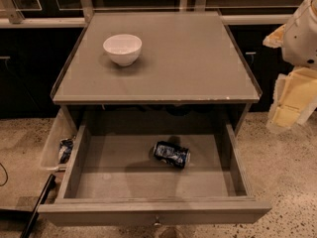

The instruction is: Pick pepsi can from top drawer and place on counter

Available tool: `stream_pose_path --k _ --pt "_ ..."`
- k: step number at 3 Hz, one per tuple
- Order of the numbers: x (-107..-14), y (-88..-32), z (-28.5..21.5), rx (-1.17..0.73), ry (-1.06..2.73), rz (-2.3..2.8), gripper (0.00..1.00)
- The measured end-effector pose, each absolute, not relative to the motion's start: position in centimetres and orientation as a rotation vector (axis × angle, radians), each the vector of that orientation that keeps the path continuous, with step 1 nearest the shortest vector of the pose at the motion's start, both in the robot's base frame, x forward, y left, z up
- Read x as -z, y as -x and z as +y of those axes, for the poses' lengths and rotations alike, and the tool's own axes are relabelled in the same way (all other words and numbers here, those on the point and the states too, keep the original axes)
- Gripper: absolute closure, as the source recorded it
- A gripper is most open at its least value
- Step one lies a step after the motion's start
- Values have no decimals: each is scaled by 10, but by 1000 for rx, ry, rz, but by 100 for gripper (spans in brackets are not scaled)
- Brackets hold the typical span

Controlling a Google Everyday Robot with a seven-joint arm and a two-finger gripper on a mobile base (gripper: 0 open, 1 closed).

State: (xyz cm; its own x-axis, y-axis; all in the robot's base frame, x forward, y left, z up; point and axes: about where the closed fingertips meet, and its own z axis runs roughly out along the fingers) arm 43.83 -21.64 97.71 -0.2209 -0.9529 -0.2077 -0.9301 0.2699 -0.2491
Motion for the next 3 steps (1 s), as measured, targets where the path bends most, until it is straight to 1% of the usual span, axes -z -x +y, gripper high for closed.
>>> stream_pose_path --k 1,2,3 --pt "-977 -438 -216 103 1721 2227 0" --pt "-948 -435 -216 63 1723 2228 0" --pt "-899 -430 -216 14 1728 2230 0"
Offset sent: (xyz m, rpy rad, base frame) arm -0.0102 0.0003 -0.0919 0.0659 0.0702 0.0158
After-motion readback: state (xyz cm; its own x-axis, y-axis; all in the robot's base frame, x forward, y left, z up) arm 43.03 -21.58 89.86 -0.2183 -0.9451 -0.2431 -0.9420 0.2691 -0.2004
